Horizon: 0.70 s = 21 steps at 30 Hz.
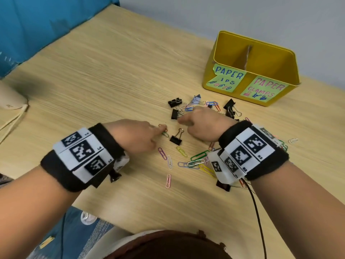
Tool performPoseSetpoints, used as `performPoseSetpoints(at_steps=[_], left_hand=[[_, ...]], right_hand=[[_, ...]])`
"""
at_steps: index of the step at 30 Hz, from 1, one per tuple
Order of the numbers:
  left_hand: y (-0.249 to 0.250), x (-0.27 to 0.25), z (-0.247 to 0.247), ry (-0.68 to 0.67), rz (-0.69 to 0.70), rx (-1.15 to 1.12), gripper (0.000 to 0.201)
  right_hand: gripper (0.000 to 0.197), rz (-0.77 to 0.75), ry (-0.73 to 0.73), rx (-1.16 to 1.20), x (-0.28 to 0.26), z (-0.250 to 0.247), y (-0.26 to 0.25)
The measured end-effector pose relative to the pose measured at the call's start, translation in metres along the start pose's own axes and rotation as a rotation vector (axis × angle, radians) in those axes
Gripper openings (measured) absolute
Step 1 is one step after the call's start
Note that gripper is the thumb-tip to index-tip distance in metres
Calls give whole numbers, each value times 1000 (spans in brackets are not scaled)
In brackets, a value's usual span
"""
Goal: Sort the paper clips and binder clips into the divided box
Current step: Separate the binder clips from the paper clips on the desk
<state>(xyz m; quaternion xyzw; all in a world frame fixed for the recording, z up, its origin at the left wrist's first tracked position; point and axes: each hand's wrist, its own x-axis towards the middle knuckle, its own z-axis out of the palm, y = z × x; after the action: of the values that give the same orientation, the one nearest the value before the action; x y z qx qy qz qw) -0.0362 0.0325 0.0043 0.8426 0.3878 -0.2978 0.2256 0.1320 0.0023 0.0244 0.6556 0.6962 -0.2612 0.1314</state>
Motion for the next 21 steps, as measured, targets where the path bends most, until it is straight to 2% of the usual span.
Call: performPoseSetpoints(at_steps=[2,4,6,7,8,10,12,15,18,21], left_hand=[[-1,-8,-1,-4,43,-41,52],[-3,-12,-4,-6,72,-89,45],[-1,-12,-7,-18,92,-108,40],[0,-11,-9,-24,103,-112,37],[2,-9,-11,-20,114,-118,35],[6,-4,-16,47,127,-147,32],[10,5,-20,201,123,-173,39],[16,22,-24,386,71,-215,63],[16,41,-30,441,-5,-122,81],[16,54,-40,385,14,-28,76]], right_hand=[[32,-6,71,65,-4,-5,2],[24,-34,-33,96,-9,-5,1],[24,-63,-184,110,-10,-1,-6],[27,-74,-210,118,-7,3,-8],[28,-81,-186,127,-3,7,-8],[25,-58,-48,153,5,7,-6],[24,8,69,181,9,4,1],[35,108,127,164,11,-2,12],[50,132,102,109,13,-4,16],[51,114,58,68,15,-3,17]])
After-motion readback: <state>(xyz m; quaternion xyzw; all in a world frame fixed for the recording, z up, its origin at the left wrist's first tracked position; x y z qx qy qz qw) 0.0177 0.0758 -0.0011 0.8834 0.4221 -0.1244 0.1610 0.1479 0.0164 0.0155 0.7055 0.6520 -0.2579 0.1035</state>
